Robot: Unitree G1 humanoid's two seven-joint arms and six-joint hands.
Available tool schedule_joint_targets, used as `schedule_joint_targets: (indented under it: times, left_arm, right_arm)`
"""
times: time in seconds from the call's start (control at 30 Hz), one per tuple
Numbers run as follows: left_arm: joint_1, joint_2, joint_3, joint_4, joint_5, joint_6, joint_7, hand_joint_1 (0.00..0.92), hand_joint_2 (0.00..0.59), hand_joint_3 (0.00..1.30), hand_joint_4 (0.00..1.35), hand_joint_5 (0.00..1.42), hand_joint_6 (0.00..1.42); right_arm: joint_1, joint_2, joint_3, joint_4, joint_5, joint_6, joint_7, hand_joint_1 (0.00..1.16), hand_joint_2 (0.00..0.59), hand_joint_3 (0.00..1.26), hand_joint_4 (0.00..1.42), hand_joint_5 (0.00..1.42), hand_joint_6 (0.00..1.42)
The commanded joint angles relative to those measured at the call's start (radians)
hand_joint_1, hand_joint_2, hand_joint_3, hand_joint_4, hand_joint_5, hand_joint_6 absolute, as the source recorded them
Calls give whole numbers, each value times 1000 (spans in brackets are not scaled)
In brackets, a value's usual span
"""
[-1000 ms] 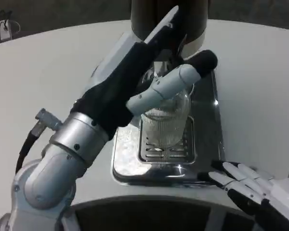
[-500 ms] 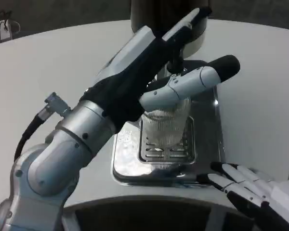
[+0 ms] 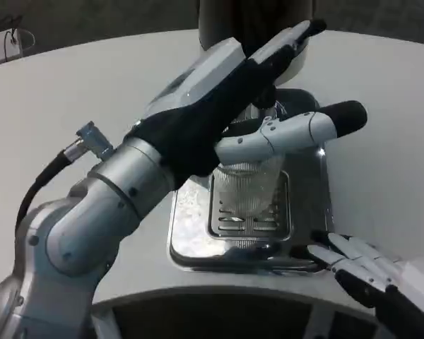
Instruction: Grasp the cup under the faucet to collect the drink, then remove the cup.
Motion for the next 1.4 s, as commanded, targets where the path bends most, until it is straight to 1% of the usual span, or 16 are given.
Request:
schedule_joint_targets:
  times: [0.03,0.2,0.27,0.33,0.37,0.47,0.63,0.77,0.87,0.97,1.0,1.03,1.1,1.2,1.27,1.4]
  left_arm:
    - [6,18,-42,61,26,-20,-44,0,41,51,0,52,166]
    - [-3,15,-53,90,39,-50,-53,0,38,51,0,52,161]
    - [-4,14,-56,95,43,-56,-55,0,38,51,0,52,160]
    - [-6,14,-59,98,48,-61,-56,0,37,51,0,52,159]
    - [-7,14,-61,100,51,-64,-58,0,36,51,0,52,159]
    - [-9,11,-63,104,59,-73,-64,0,34,51,0,52,158]
    - [-17,14,-70,114,66,-100,-78,0,22,51,0,44,157]
    - [-19,16,-70,126,68,-122,-88,0,22,51,0,42,157]
    - [-16,18,-67,129,68,-132,-94,0,21,51,0,41,157]
    - [-14,21,-64,128,69,-140,-99,0,21,51,0,41,157]
    - [-13,21,-64,128,69,-141,-100,0,21,51,0,41,157]
    - [-12,22,-63,127,69,-142,-101,0,21,51,0,41,157]
    - [-8,26,-58,120,68,-142,-103,0,21,51,0,41,157]
    - [-3,29,-50,112,67,-141,-105,0,18,51,0,41,153]
    - [-2,31,-46,107,67,-141,-107,0,16,51,0,41,150]
    - [-1,34,-41,99,66,-137,-109,0,14,51,0,41,146]
  right_arm:
    - [-18,1,16,-8,42,55,7,437,475,115,0,3,31]
    - [-31,7,26,-9,75,111,0,437,475,115,0,12,40]
    - [-33,13,30,-8,92,135,-6,452,441,115,0,25,46]
    - [-38,28,41,-6,116,172,-13,499,414,115,0,39,48]
    - [-40,32,45,-6,124,185,-16,504,411,115,0,39,50]
    - [-49,43,57,-10,135,212,-25,538,367,99,0,50,72]
    - [-67,56,83,-14,155,272,-40,557,349,91,0,61,90]
    - [-68,64,102,-16,159,301,-52,577,339,75,0,71,104]
    - [-59,78,117,-17,149,303,-71,626,311,30,0,75,110]
    - [-43,107,142,-17,125,300,-112,648,305,2,0,76,114]
    - [-39,115,151,-17,116,298,-126,661,287,0,0,75,114]
    - [-36,125,161,-17,107,295,-142,665,284,0,0,75,114]
    - [-29,157,185,-10,81,276,-191,692,263,0,0,75,111]
    - [-26,191,213,11,48,246,-253,698,261,0,0,75,110]
    - [-32,220,239,45,26,221,-305,700,261,0,0,75,110]
    - [-51,255,279,102,-6,188,-373,703,260,0,0,75,111]
